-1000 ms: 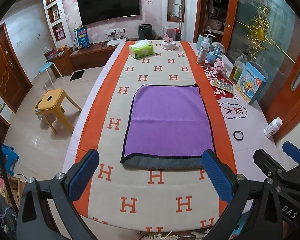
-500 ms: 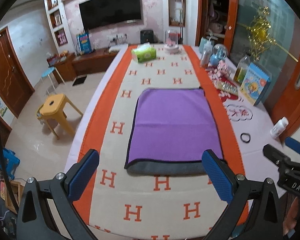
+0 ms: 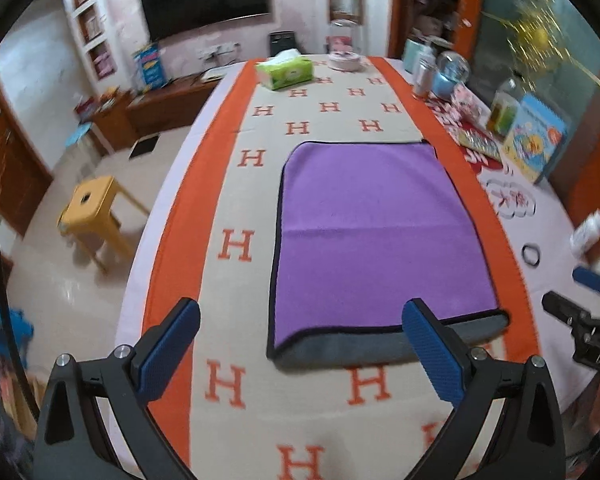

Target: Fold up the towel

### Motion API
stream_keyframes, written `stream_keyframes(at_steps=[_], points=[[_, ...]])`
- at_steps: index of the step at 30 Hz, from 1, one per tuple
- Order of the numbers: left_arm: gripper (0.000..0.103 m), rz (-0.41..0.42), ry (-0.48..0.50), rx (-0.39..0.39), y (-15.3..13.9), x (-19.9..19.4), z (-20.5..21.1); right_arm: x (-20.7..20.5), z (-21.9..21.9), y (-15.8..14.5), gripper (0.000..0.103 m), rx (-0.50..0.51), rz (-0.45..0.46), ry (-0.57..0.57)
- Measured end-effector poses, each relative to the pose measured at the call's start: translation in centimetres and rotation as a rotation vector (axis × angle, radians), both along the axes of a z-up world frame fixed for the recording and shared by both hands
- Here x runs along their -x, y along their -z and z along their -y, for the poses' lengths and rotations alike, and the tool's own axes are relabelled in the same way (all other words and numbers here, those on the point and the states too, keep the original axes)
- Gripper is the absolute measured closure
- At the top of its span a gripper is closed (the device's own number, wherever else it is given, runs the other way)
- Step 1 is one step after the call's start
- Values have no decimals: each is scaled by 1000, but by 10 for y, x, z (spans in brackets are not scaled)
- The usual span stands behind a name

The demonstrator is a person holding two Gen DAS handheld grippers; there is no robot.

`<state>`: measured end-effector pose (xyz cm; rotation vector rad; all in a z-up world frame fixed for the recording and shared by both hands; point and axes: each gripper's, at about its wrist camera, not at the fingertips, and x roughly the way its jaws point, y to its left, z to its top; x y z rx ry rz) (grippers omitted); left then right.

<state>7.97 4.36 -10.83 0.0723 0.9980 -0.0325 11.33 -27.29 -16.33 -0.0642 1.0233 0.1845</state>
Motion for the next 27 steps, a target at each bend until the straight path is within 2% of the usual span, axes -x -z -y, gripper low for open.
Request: stream_keyframes(at_steps=[4, 7, 9, 12, 15, 22, 27], points=[[2, -21, 124, -45, 32, -23, -1, -10, -3, 27, 29, 17, -37, -66], [3, -44, 203, -49, 53, -35, -3, -13, -3, 45, 32, 17, -60, -122], [3, -78, 271, -24, 67, -45, -4, -15, -3, 57, 34, 22, -79, -146], [3, -107, 327, 3, 80, -52, -4, -19, -1, 72, 42, -3, -118, -174], [3, -129, 377, 38, 91, -58, -5, -24, 2, 79, 44, -15, -132, -208], [13, -191, 465, 150, 100, -64, -13, -32, 4, 83, 55, -64, -161, -324], [26, -242, 528, 165, 107, -65, -12, -37, 4, 88, 62, -90, -186, -377]])
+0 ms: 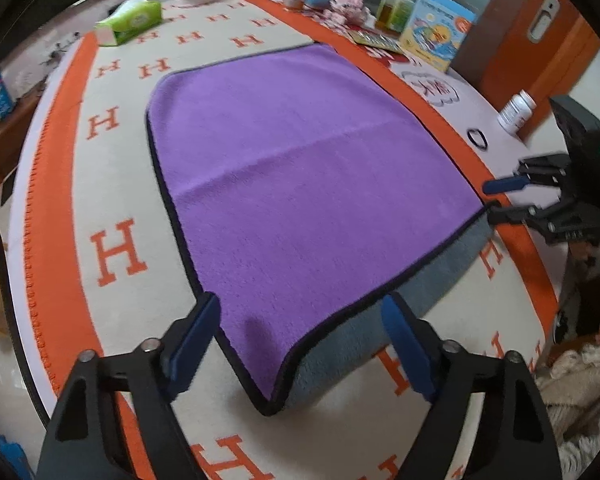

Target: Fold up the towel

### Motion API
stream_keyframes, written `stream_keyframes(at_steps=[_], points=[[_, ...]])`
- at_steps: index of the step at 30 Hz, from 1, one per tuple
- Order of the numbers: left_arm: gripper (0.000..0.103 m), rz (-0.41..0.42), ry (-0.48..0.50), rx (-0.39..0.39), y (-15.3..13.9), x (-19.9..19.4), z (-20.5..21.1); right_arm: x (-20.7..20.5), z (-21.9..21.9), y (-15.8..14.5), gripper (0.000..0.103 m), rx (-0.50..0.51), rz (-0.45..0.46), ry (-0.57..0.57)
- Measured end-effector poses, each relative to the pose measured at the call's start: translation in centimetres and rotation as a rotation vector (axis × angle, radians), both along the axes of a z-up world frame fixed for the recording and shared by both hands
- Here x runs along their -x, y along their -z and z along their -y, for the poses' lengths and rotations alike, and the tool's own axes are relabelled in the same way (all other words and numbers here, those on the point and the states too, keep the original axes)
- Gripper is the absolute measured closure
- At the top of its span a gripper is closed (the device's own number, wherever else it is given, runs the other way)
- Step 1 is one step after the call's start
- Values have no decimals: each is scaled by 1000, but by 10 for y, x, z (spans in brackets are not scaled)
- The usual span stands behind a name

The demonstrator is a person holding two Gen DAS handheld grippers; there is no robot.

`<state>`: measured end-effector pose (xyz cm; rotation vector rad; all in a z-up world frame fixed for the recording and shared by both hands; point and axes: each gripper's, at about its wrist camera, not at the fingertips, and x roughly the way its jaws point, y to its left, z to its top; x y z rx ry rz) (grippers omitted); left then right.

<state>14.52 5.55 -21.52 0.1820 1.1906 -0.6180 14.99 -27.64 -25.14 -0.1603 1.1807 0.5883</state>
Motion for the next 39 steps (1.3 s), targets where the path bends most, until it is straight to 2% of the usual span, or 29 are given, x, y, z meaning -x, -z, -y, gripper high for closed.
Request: stream_keyframes(at_steps=[7, 9, 12, 16, 21, 27, 32, 39], points=[[44, -62, 89, -7, 10, 6, 7, -1, -2, 5, 73, 3, -22, -55], [45, -71, 102, -10, 11, 7, 8, -1, -2, 5, 75, 4, -21, -63], [46, -88, 114, -11, 13, 8, 9, -1, 0, 6, 78, -2, -25, -68], [58, -117, 122, -4, 15, 8, 8, 1, 1, 5, 82, 0, -20, -73], [65, -127, 113, -4, 14, 11, 3, 3, 0, 3, 88, 6, -3, -74], [82, -124, 99, -42, 16, 12, 1, 8, -2, 3, 96, 26, 9, -89], [95, -106, 89, -82, 17, 18, 1, 13, -5, -2, 98, 38, 40, -86], [98, -44, 58, -127, 6, 28, 7, 16, -7, -8, 98, 65, 74, -47]])
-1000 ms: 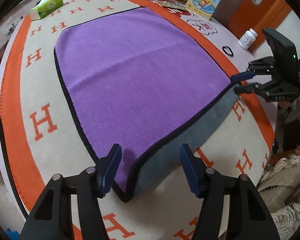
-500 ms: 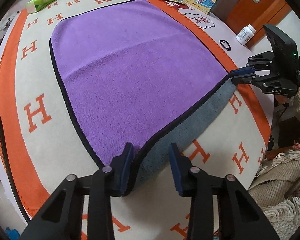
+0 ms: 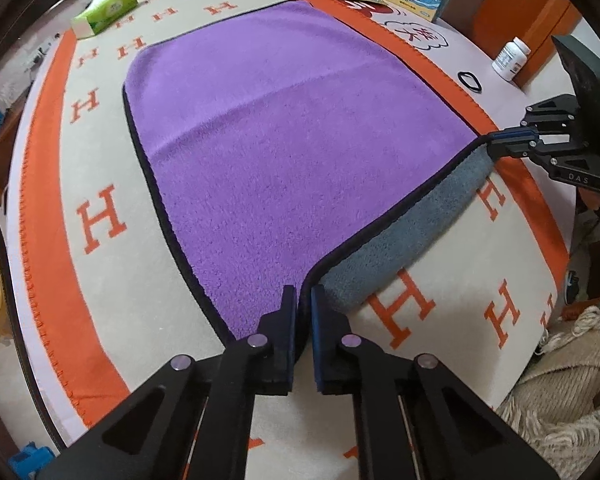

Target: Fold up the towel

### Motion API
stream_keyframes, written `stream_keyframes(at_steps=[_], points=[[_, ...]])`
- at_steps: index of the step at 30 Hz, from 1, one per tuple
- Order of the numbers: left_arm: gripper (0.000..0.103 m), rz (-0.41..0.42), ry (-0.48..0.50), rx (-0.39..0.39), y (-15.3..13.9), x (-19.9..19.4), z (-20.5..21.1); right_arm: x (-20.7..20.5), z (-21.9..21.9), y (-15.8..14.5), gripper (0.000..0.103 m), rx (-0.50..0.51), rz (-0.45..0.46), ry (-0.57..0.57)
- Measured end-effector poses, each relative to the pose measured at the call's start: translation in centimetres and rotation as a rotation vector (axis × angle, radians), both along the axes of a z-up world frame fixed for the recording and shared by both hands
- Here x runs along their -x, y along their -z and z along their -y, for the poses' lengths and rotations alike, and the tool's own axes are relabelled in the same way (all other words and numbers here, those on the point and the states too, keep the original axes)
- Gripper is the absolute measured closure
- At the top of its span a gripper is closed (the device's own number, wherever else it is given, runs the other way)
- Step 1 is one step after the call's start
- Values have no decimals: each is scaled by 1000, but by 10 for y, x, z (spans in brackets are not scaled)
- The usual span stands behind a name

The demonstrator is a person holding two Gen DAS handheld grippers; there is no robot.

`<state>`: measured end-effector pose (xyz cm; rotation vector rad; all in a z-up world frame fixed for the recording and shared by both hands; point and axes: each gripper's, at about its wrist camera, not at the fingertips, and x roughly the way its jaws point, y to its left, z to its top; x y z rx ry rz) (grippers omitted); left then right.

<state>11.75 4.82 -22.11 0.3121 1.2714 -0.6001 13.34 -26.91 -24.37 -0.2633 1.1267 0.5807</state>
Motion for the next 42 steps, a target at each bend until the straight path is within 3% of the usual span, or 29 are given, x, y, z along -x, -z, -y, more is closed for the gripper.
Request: stream_keyframes(at_steps=[13, 20, 26, 32, 42], points=[[98, 198, -137, -66, -59, -17, 5, -22, -4, -51, 98, 2, 134, 125], [98, 312, -226, -98, -101, -72, 8, -73, -9, -90, 98, 8, 236, 208], [98, 383, -286, -126, -115, -136, 16, -134, -14, -104, 98, 47, 281, 308], [98, 387, -357, -147, -103, -203, 20, -202, -16, -96, 98, 34, 253, 405], [98, 342, -389, -228, -37, -276, 36, -269, -26, -42, 98, 124, 200, 472]])
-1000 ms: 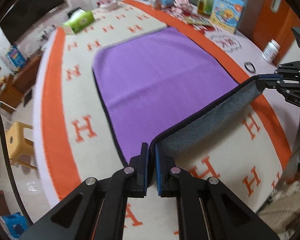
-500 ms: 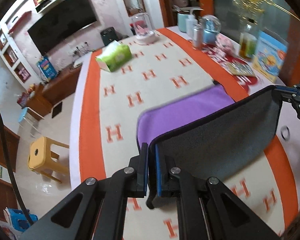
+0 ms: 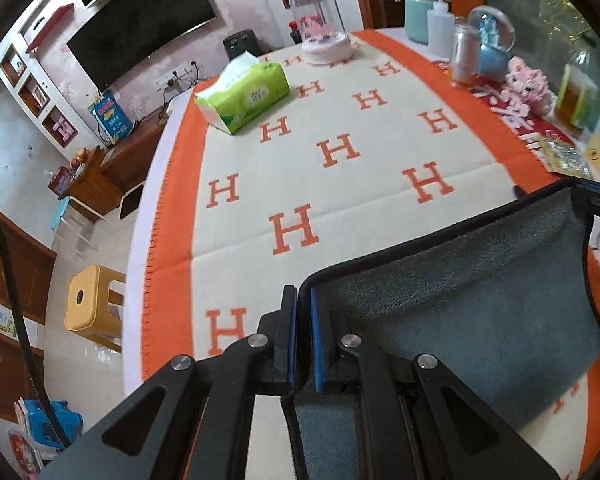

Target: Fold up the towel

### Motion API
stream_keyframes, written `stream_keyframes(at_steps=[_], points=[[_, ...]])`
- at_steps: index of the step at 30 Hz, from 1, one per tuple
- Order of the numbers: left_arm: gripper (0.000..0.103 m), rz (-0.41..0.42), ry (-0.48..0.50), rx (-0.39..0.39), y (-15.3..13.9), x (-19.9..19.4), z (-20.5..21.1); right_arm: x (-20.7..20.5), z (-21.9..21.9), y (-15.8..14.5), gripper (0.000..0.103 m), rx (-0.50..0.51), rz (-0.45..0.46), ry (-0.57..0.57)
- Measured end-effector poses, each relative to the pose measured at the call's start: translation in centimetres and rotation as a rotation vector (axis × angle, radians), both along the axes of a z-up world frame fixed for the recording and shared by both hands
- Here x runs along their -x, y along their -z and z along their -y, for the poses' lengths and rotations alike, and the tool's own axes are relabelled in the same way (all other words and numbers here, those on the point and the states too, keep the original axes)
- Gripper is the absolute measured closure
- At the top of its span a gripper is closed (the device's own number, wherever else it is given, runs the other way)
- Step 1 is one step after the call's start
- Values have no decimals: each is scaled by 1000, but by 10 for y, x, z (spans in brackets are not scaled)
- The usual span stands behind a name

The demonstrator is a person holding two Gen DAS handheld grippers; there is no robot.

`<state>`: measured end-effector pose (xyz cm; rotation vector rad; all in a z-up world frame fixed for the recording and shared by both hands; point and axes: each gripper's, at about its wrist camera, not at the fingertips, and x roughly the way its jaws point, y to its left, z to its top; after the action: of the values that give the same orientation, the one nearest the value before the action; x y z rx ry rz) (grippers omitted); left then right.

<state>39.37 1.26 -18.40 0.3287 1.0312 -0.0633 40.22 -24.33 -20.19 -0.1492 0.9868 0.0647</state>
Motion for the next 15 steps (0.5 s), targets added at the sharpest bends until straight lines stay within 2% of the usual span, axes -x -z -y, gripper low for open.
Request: stream_keyframes(at_steps=[5, 9, 10, 11, 12, 14, 15], points=[[98, -35, -26, -1, 31, -22, 4, -22, -2, 29, 98, 13, -47, 18], [94, -57, -59, 23, 46, -28, 2, -31, -3, 48, 95, 8, -80, 43], [88, -63, -65, 27, 48, -29, 1, -31, -3, 51, 94, 18, -79, 46], [73, -69, -75, 33, 50, -30, 0, -32, -4, 52, 92, 28, -75, 50], [65, -71, -82, 43, 50, -29, -1, -31, -5, 52, 89, 42, -67, 52], [39, -57, -92, 53, 48, -26, -3, -29, -7, 50, 85, 65, -52, 51], [34, -47, -96, 56, 46, -24, -4, -27, -7, 48, 83, 70, -43, 50]])
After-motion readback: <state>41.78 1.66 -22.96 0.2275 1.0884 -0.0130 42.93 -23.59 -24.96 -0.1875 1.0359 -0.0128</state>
